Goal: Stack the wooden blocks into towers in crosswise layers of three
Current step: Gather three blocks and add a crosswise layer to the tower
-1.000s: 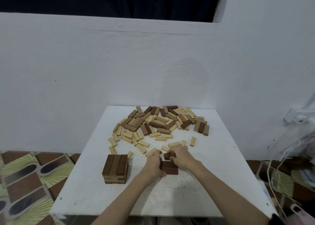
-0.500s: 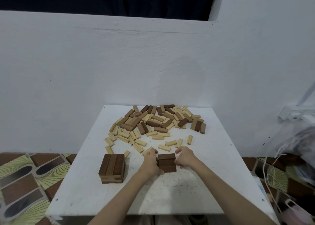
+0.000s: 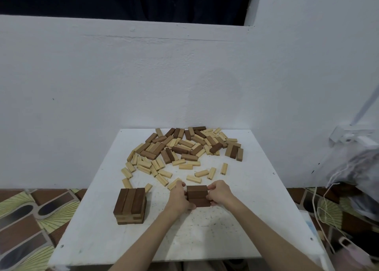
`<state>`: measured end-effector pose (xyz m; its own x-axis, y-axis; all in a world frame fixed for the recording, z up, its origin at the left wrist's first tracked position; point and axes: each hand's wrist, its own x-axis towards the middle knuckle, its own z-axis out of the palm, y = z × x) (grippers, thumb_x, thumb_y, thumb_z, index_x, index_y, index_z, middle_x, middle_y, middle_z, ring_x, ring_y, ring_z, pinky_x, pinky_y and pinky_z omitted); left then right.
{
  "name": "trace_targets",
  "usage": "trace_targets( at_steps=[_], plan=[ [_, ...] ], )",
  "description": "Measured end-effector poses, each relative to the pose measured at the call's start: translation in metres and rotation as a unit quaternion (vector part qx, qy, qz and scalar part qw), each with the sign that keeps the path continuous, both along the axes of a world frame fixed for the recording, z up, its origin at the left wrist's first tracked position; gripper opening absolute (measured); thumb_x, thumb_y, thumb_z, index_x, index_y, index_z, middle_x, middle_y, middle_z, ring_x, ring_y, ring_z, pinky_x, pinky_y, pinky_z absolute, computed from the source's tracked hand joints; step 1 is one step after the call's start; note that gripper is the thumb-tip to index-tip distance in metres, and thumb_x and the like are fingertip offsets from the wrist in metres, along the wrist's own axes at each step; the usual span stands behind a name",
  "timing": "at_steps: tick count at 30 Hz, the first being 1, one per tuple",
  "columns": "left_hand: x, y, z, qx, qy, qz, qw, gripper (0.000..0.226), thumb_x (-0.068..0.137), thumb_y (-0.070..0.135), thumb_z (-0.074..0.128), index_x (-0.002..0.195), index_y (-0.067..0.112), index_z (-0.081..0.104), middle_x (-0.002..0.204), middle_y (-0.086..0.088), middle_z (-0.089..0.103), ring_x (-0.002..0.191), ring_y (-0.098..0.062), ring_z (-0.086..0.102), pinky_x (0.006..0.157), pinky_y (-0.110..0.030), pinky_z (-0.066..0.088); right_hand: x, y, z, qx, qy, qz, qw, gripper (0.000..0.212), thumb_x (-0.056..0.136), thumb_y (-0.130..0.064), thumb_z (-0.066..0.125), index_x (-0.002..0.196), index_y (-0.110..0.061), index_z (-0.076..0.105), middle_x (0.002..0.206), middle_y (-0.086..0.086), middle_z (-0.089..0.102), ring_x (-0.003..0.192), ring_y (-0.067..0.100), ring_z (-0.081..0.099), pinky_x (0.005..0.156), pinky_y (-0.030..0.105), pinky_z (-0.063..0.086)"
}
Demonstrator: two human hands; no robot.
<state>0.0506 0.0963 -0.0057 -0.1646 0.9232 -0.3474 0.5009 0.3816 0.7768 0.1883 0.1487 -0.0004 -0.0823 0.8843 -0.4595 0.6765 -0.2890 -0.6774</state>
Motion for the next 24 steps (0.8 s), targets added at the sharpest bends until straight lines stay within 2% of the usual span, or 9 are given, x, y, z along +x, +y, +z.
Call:
trace_targets(
  at_steps=[2, 5, 10, 13, 16, 18, 21, 24],
  plan=[
    [-0.0009, 0.0016, 0.0009, -0.008, -0.012, 0.014, 1.000, 0.074, 0.068, -0.006, 0.076, 0.127, 0.005, 0.031, 0.093, -0.004, 0.048, 0.084, -0.020, 0.052, 0.057, -0.024, 0.047, 0.0015, 0.0005, 0.0006, -0.005, 0.008, -0.010, 1.000, 0.040, 0.083, 0.006, 0.064, 0.121, -0.001, 0.055, 0.118, 0.015, 0.057, 0.095, 0.032, 0.066, 0.078, 0.037, 0.058],
    [-0.0033, 0.0022, 0.0017, -0.007, -0.017, 0.021, 1.000, 0.074, 0.067, -0.008, 0.076, 0.126, 0.005, 0.033, 0.094, -0.006, 0.046, 0.086, -0.021, 0.051, 0.069, -0.031, 0.049, 0.0028, 0.0014, -0.0010, -0.005, 0.031, -0.031, 0.999, 0.041, 0.081, 0.010, 0.065, 0.120, 0.001, 0.057, 0.119, 0.018, 0.057, 0.096, 0.033, 0.066, 0.077, 0.038, 0.059],
    [-0.0028, 0.0024, 0.0027, -0.015, -0.046, 0.034, 0.998, 0.070, 0.069, -0.012, 0.070, 0.127, 0.004, 0.033, 0.090, -0.005, 0.048, 0.083, -0.021, 0.051, 0.056, -0.022, 0.045, 0.0020, 0.0004, -0.0065, 0.010, 0.066, -0.068, 0.995, 0.028, 0.081, 0.014, 0.060, 0.108, 0.004, 0.062, 0.108, 0.018, 0.060, 0.096, 0.032, 0.065, 0.076, 0.042, 0.059],
    [-0.0024, 0.0029, 0.0021, -0.015, -0.056, 0.040, 0.997, 0.069, 0.069, -0.014, 0.069, 0.125, 0.004, 0.034, 0.086, -0.003, 0.047, 0.083, -0.021, 0.051, 0.056, -0.024, 0.046, 0.0016, -0.0002, -0.0055, 0.009, 0.073, -0.075, 0.994, 0.025, 0.081, 0.014, 0.060, 0.103, 0.002, 0.064, 0.100, 0.014, 0.059, 0.097, 0.031, 0.065, 0.077, 0.042, 0.059],
    [-0.0032, 0.0028, 0.0007, -0.012, -0.057, 0.035, 0.998, 0.066, 0.069, -0.014, 0.069, 0.121, 0.006, 0.034, 0.093, -0.008, 0.049, 0.083, -0.022, 0.051, 0.056, -0.025, 0.047, 0.0017, -0.0015, -0.0044, 0.011, 0.073, -0.075, 0.994, 0.024, 0.081, 0.014, 0.061, 0.101, 0.000, 0.064, 0.098, 0.013, 0.058, 0.097, 0.031, 0.064, 0.078, 0.042, 0.059],
    [-0.0033, 0.0027, 0.0018, -0.016, -0.068, 0.040, 0.997, 0.061, 0.070, -0.014, 0.068, 0.115, 0.009, 0.034, 0.089, -0.007, 0.047, 0.083, -0.022, 0.050, 0.058, -0.026, 0.047, 0.0017, -0.0020, -0.0045, 0.012, 0.075, -0.077, 0.994, 0.022, 0.081, 0.014, 0.061, 0.098, 0.000, 0.063, 0.098, 0.013, 0.058, 0.097, 0.031, 0.064, 0.078, 0.042, 0.059],
    [-0.0028, 0.0022, 0.0035, -0.012, -0.057, 0.029, 0.998, 0.064, 0.070, -0.013, 0.069, 0.121, 0.007, 0.034, 0.095, -0.008, 0.048, 0.084, -0.020, 0.051, 0.054, -0.020, 0.044, 0.0020, -0.0020, -0.0049, 0.013, 0.075, -0.081, 0.994, 0.022, 0.081, 0.013, 0.061, 0.099, 0.000, 0.063, 0.100, 0.013, 0.058, 0.097, 0.031, 0.064, 0.077, 0.042, 0.059],
    [-0.0037, 0.0000, 0.0037, -0.008, -0.051, 0.024, 0.998, 0.066, 0.070, -0.012, 0.070, 0.122, 0.007, 0.035, 0.100, -0.009, 0.049, 0.083, -0.018, 0.051, 0.053, -0.018, 0.044, 0.0028, -0.0027, -0.0044, 0.015, 0.072, -0.079, 0.994, 0.022, 0.081, 0.012, 0.063, 0.099, 0.001, 0.066, 0.092, 0.010, 0.058, 0.090, 0.028, 0.064, 0.077, 0.042, 0.059]
  ],
)
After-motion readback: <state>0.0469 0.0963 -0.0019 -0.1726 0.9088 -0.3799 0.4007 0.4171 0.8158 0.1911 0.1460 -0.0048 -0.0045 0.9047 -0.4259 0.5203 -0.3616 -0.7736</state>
